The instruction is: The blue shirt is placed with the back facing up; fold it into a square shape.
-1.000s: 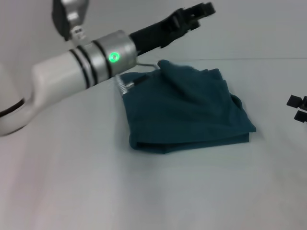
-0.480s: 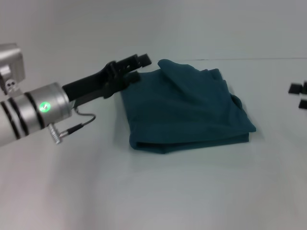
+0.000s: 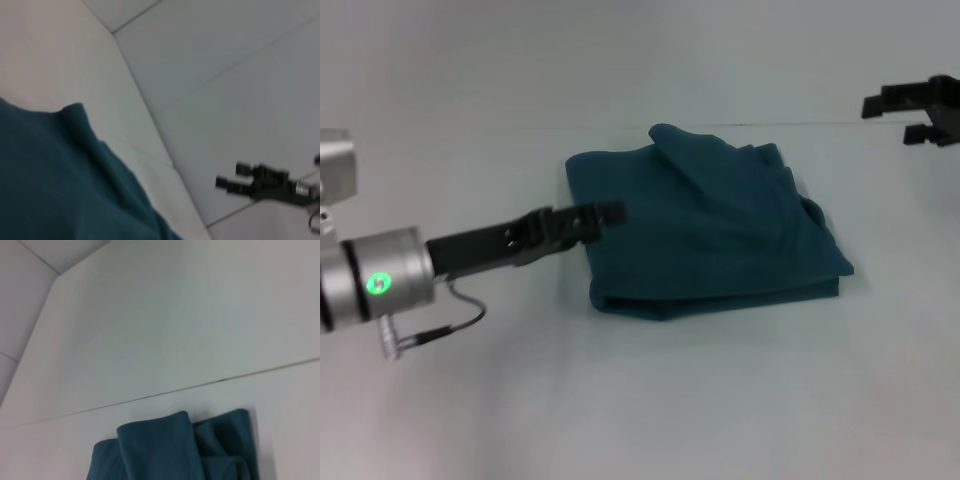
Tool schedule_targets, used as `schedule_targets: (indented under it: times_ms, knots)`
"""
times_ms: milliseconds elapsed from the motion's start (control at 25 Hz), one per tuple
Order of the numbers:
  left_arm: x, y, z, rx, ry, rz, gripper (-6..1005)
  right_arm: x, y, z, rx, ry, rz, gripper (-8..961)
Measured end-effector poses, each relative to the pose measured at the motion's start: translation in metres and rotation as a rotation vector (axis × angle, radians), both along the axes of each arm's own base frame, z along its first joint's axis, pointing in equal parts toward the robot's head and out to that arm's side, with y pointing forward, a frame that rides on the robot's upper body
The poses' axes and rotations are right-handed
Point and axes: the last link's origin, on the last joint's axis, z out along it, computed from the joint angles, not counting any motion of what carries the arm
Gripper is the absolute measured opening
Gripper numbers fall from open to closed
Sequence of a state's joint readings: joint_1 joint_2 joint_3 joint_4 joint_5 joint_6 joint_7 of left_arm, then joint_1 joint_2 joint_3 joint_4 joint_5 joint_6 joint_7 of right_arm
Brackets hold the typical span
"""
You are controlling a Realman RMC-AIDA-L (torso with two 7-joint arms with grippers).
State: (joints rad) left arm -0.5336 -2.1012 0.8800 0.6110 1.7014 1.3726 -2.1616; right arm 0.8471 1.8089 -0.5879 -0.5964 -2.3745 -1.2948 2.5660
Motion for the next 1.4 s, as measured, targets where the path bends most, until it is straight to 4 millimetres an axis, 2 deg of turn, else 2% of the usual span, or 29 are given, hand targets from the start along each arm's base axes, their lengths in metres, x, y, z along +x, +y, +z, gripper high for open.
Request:
schedule_targets:
  times_ms: [200,440,640,960,1400]
  knots:
    - [-0.020,-0.021,0.013,0.043,0.051,-0.089,735,-0.017,0.011,-0.006,-0.012,-0.053,0.005,927]
    - [-0.042,-0.039,0.031,0.106,0.024,-0.039,735,-0.028,0.020,-0.023,-0.014,-0.108,-0.003,928]
    - [-0.045,-0.043,0.035,0.125,-0.006,-0.026,735,-0.038,0.024,-0.049,-0.053,-0.152,0.020,928]
    - [-0.042,-0.042,0.033,0.131,-0.020,-0.025,737,-0.040,0.021,-0.088,-0.076,-0.215,0.055,927]
    - [-0.039,-0.039,0.033,0.142,-0.031,-0.024,735,-0.033,0.015,-0.120,-0.042,-0.229,0.070,927]
